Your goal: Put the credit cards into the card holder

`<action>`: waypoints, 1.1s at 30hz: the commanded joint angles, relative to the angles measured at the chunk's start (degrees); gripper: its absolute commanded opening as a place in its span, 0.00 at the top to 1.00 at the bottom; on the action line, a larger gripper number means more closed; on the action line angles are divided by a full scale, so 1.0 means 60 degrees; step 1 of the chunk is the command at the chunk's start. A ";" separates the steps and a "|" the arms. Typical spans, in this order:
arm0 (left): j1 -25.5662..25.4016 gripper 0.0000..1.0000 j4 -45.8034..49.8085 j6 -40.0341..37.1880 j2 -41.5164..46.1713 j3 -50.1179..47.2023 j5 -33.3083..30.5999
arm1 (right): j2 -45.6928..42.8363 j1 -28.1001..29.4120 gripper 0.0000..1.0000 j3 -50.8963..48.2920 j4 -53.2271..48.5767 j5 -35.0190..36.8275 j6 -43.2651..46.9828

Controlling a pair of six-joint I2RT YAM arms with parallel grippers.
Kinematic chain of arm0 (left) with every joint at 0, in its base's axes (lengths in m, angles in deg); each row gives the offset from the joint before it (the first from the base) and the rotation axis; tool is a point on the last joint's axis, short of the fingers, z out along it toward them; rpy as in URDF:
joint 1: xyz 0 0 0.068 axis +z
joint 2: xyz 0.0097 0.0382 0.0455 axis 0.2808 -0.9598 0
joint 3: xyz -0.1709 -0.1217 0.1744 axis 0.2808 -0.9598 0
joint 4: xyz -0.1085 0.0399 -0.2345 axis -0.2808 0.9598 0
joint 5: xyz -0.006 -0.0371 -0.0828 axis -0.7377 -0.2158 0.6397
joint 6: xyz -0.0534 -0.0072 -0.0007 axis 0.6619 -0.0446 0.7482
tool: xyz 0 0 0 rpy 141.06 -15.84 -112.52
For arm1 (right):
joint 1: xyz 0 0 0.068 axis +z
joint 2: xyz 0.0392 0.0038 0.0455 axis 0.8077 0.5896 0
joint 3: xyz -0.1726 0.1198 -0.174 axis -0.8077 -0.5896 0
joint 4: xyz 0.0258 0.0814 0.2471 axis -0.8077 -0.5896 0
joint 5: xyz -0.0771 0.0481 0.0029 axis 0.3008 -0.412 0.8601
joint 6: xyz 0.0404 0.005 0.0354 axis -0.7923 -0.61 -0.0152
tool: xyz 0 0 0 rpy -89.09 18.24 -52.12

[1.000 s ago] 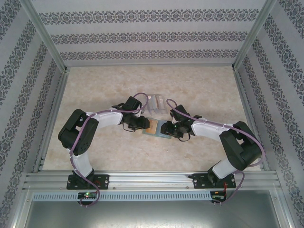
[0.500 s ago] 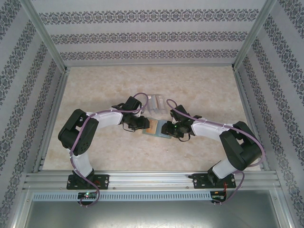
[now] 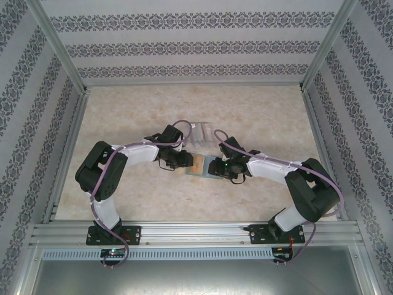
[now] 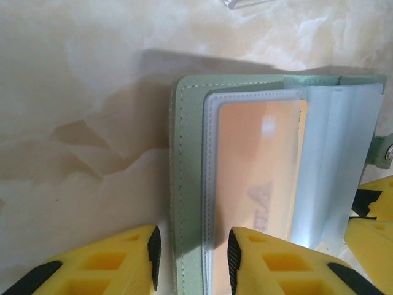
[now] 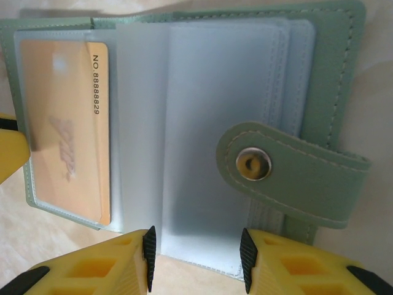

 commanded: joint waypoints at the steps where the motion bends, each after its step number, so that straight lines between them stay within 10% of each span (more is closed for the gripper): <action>1: 0.0027 0.63 -0.0205 0.0141 -0.0090 -0.0115 0.0085 | 0.0058 0.0097 0.57 -0.0049 -0.0264 0.0292 -0.0078; 33: 0.0031 0.63 -0.0256 0.0128 -0.0090 -0.0116 0.0147 | -0.0148 0.0230 0.53 -0.0013 -0.0774 0.0943 -0.0498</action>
